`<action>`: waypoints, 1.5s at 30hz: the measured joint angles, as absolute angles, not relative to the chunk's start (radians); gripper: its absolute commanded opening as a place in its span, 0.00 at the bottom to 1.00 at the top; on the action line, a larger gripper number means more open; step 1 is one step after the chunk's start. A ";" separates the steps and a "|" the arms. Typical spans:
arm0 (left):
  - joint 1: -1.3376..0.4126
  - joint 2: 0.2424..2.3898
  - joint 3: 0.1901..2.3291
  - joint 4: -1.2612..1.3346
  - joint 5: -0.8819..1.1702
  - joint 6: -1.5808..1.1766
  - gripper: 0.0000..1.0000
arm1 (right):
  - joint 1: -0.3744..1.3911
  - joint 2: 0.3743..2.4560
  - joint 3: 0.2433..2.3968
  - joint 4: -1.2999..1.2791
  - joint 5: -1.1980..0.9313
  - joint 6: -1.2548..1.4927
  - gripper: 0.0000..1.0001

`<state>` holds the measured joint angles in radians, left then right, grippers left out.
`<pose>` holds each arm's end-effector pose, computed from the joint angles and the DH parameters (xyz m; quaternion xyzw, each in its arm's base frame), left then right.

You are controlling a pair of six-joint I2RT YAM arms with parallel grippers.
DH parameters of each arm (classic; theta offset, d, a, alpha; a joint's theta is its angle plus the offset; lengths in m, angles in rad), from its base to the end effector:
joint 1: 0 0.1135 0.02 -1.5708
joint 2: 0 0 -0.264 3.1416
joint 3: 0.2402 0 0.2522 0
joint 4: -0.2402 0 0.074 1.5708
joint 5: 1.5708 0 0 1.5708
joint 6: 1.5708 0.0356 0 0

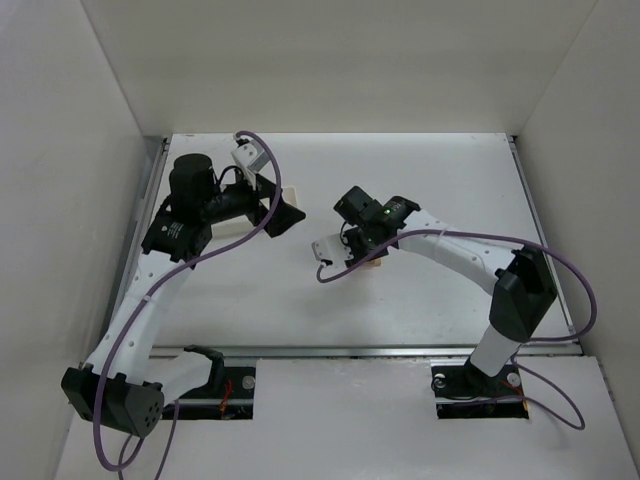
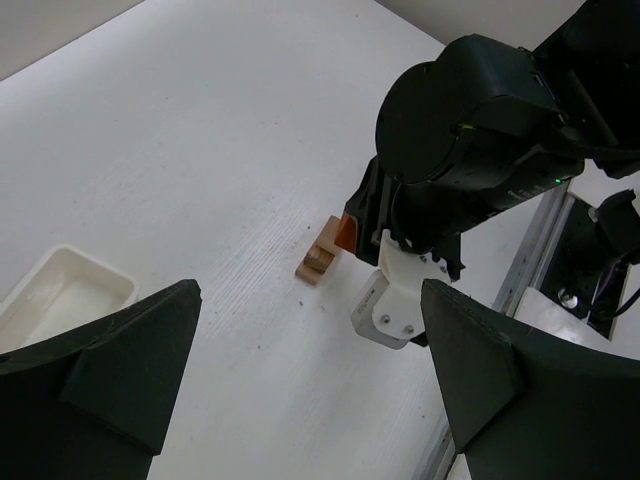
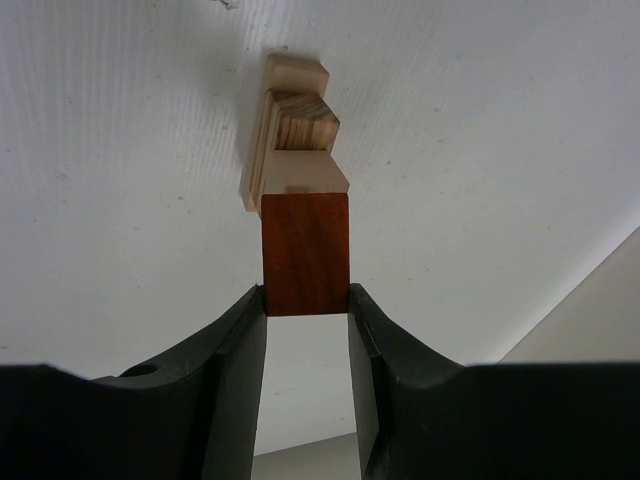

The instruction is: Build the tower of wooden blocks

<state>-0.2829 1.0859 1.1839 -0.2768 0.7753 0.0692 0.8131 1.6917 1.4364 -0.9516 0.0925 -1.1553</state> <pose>0.2165 -0.0889 0.4131 0.3631 0.6570 -0.3517 0.5593 0.2381 0.2469 0.2695 -0.8136 0.5508 -0.0756 0.1704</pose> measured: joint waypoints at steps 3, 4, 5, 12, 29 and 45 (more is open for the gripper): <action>-0.279 1.086 1.182 -0.274 0.779 0.069 0.91 | 0.813 1.702 1.435 -0.941 0.085 -1.161 0.00; -0.279 1.086 1.178 -0.270 0.781 0.067 0.91 | 0.813 1.704 1.435 -0.936 0.081 -1.163 0.00; -0.279 1.086 1.173 -0.269 0.782 0.065 0.91 | 0.813 1.706 1.435 -0.932 0.079 -1.164 0.00; -0.279 1.088 1.156 -0.267 0.791 0.050 0.91 | 0.813 1.711 1.435 -0.926 0.062 -1.170 0.00; -0.272 1.089 1.156 -0.266 0.804 0.041 0.91 | 0.802 1.710 1.417 -0.926 0.062 -1.172 0.00; -0.272 1.089 1.156 -0.266 0.812 0.037 0.91 | 0.791 1.710 1.410 -0.926 0.061 -1.173 0.00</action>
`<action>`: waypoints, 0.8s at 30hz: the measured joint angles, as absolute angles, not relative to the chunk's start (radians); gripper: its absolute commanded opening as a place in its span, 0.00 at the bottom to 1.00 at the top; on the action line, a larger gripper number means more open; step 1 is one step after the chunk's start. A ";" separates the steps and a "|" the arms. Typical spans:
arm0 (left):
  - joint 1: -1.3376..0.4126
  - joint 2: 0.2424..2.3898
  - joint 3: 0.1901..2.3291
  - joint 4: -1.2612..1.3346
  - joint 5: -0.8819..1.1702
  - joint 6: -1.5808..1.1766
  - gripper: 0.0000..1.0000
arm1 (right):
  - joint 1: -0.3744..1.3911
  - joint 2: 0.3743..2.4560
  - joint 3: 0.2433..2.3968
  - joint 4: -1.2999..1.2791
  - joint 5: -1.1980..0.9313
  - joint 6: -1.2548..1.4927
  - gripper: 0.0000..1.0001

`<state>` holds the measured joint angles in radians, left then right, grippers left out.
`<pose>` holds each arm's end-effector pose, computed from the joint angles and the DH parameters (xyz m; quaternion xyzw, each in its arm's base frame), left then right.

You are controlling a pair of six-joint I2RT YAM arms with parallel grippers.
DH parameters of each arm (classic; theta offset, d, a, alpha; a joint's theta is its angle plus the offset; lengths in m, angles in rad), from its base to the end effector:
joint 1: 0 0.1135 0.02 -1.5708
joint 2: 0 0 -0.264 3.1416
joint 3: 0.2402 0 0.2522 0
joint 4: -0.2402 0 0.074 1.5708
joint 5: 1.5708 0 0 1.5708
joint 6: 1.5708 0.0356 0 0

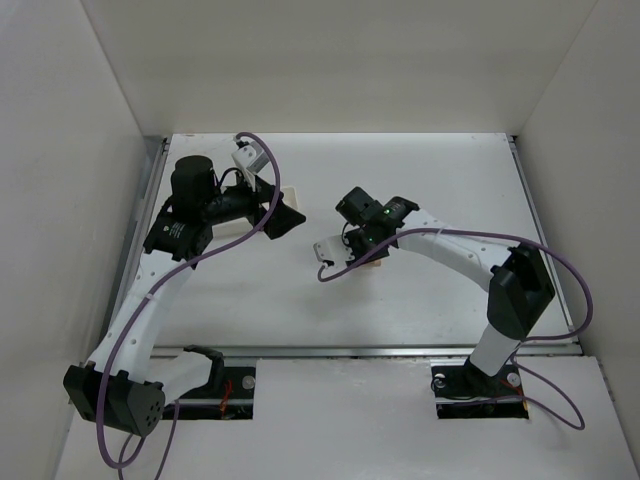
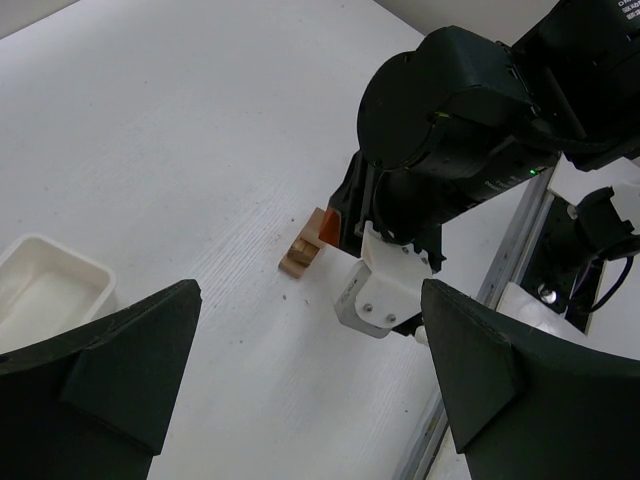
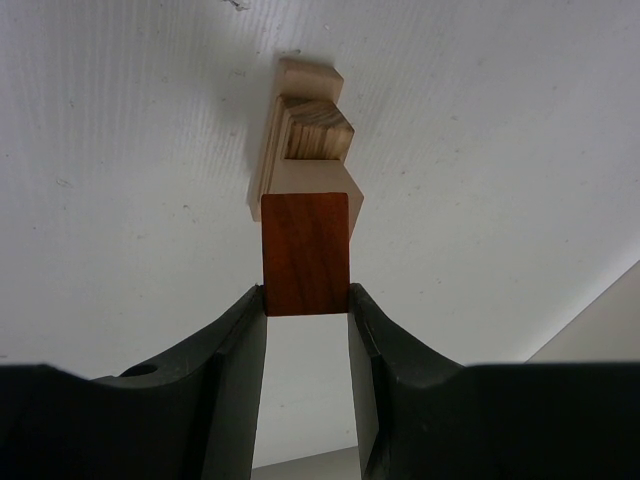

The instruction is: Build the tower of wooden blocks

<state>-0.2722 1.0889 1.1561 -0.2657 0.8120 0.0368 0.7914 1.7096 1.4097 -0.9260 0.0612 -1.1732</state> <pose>0.2190 -0.0880 0.4043 0.3566 0.6638 -0.3718 0.5421 0.2443 0.2441 0.2568 -0.8161 0.5510 -0.0621 0.1627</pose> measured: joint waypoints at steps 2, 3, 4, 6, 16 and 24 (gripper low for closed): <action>-0.272 1.089 1.156 -0.266 0.812 0.036 0.91 | 0.791 1.710 1.410 -0.926 0.060 -1.174 0.00; -0.272 1.089 1.156 -0.266 0.812 0.036 0.91 | 0.791 1.710 1.410 -0.926 0.059 -1.174 0.00; -0.272 1.089 1.156 -0.266 0.812 0.036 0.91 | 0.791 1.710 1.410 -0.926 0.059 -1.174 0.00; -0.272 1.089 1.156 -0.266 0.812 0.036 0.91 | 0.787 1.710 1.410 -0.926 0.058 -1.174 0.00; -0.272 1.089 1.156 -0.265 0.812 0.028 0.91 | 0.778 1.710 1.413 -0.926 0.055 -1.174 0.00; -0.272 1.089 1.156 -0.265 0.812 0.028 0.91 | 0.773 1.710 1.423 -0.926 0.052 -1.174 0.00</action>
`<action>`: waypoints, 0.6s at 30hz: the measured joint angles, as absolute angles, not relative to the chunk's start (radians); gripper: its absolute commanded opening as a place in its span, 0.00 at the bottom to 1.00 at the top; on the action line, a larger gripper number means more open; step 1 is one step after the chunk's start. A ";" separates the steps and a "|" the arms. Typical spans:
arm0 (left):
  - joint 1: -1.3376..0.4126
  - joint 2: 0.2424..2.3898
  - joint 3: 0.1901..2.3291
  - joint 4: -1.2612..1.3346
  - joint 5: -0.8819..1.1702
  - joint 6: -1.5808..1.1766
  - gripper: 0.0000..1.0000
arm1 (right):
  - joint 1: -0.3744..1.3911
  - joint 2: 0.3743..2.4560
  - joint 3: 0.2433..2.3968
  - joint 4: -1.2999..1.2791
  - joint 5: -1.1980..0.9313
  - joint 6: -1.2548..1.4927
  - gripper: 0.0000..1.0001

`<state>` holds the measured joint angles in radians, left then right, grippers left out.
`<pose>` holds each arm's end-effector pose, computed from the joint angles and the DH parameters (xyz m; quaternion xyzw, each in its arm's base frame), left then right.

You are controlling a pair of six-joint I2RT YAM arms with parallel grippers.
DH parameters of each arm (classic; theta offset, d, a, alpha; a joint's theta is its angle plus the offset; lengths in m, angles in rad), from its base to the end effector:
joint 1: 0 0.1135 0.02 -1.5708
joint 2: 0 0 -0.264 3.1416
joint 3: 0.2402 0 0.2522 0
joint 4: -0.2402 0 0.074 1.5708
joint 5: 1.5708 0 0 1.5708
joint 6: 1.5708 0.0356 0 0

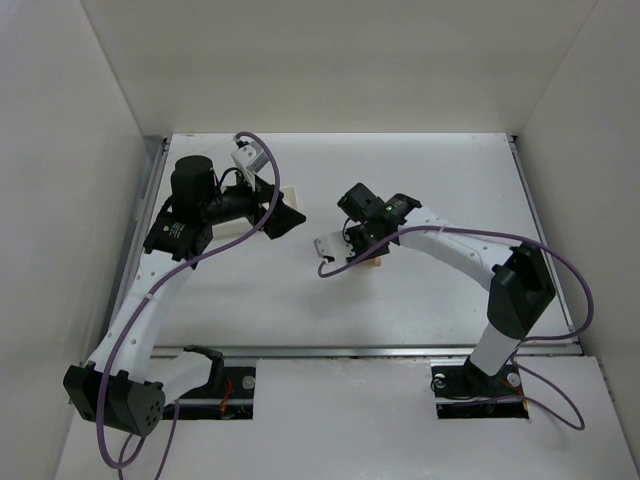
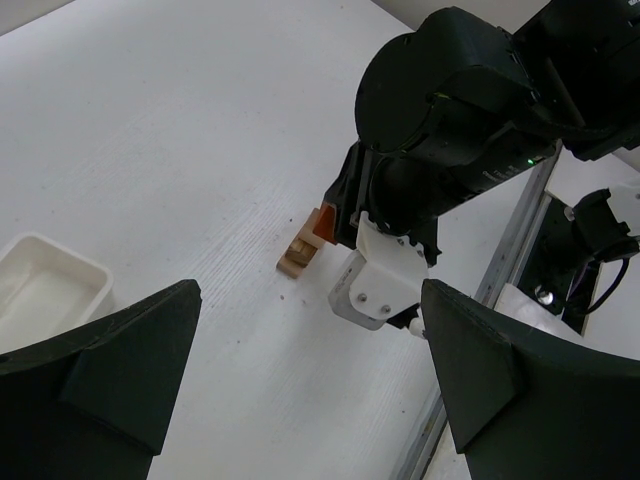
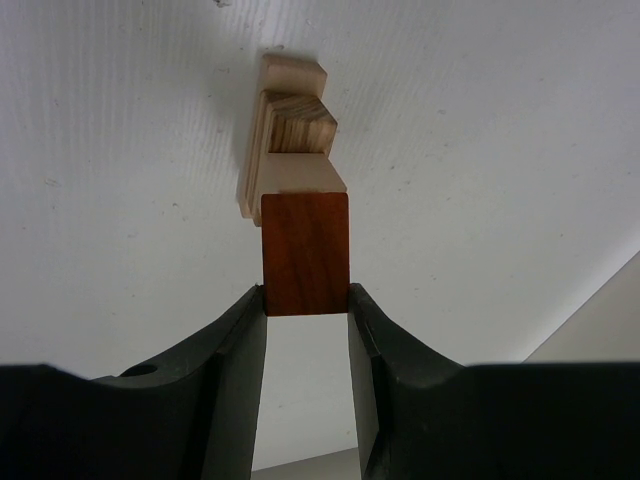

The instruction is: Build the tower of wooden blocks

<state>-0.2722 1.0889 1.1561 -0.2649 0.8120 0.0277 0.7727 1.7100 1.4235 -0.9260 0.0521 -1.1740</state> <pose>0.2190 -0.0880 0.4044 0.3537 0.6652 -0.3742 0.5407 0.2497 0.2409 0.2607 -0.8107 0.5572 -0.0606 0.1694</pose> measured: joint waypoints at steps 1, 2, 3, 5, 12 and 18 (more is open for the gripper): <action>-0.272 1.089 1.156 -0.265 0.812 0.028 0.91 | 0.773 1.710 1.426 -0.926 0.051 -1.174 0.00; -0.272 1.089 1.156 -0.265 0.812 0.028 0.91 | 0.773 1.710 1.428 -0.926 0.050 -1.174 0.00; -0.272 1.089 1.156 -0.265 0.812 0.027 0.91 | 0.773 1.712 1.432 -0.926 0.047 -1.174 0.00; -0.272 1.089 1.156 -0.265 0.812 0.028 0.91 | 0.773 1.713 1.436 -0.925 0.045 -1.174 0.00; -0.272 1.089 1.156 -0.265 0.812 0.027 0.91 | 0.773 1.722 1.440 -0.925 0.039 -1.174 0.00; -0.272 1.089 1.156 -0.265 0.812 0.027 0.91 | 0.773 1.729 1.441 -0.925 0.033 -1.174 0.00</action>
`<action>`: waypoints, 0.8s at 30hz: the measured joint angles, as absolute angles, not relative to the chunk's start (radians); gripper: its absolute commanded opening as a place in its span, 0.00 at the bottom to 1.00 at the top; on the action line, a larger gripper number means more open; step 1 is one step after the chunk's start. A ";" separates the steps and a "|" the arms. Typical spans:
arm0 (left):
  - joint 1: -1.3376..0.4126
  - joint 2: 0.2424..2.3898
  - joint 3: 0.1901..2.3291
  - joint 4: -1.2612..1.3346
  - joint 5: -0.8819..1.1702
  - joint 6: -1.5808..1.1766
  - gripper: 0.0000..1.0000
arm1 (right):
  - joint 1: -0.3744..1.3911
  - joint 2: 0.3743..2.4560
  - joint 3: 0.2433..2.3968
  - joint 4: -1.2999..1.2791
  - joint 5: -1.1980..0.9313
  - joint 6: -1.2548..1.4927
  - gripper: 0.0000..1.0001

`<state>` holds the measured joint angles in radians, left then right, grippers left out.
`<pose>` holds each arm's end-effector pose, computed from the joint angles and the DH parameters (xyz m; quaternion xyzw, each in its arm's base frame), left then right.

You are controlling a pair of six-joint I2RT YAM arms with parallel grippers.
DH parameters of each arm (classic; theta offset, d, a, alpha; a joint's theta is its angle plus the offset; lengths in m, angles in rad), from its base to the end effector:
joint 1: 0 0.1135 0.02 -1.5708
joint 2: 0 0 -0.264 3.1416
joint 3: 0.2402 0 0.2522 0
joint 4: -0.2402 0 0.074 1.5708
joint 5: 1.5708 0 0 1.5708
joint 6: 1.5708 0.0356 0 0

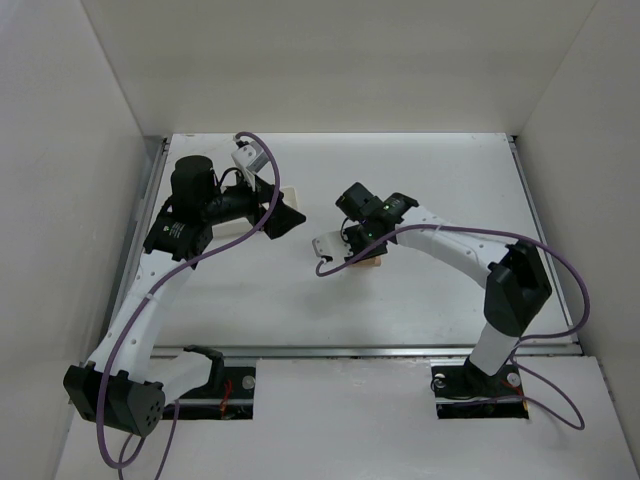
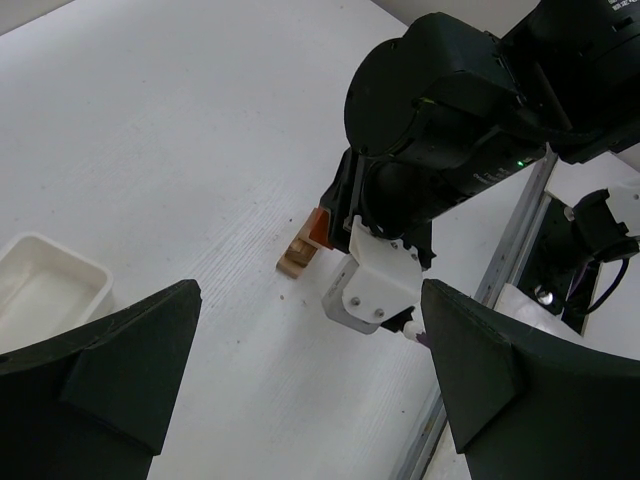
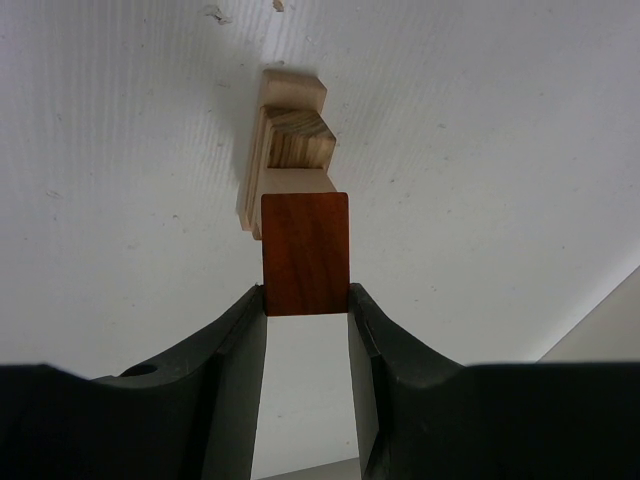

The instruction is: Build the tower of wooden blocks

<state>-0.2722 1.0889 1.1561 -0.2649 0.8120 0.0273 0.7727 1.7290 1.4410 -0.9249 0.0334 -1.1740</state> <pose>0.2190 -0.0880 0.4044 0.3536 0.6653 -0.3743 0.5407 0.2528 0.2448 0.2595 -0.8118 0.5559 -0.0516 0.1711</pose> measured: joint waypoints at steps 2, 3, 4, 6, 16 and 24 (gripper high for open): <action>-0.272 1.089 1.156 -0.265 0.812 0.027 0.91 | 0.773 1.733 1.441 -0.925 0.033 -1.174 0.00; -0.272 1.089 1.156 -0.265 0.812 0.027 0.91 | 0.773 1.734 1.441 -0.925 0.032 -1.174 0.00; -0.272 1.089 1.156 -0.265 0.812 0.027 0.91 | 0.773 1.735 1.441 -0.925 0.032 -1.174 0.00; -0.272 1.089 1.156 -0.265 0.812 0.027 0.91 | 0.773 1.736 1.441 -0.925 0.032 -1.174 0.00; -0.272 1.089 1.156 -0.265 0.812 0.027 0.91 | 0.773 1.745 1.441 -0.923 0.029 -1.174 0.00; -0.272 1.089 1.156 -0.265 0.812 0.027 0.91 | 0.773 1.745 1.441 -0.921 0.030 -1.174 0.00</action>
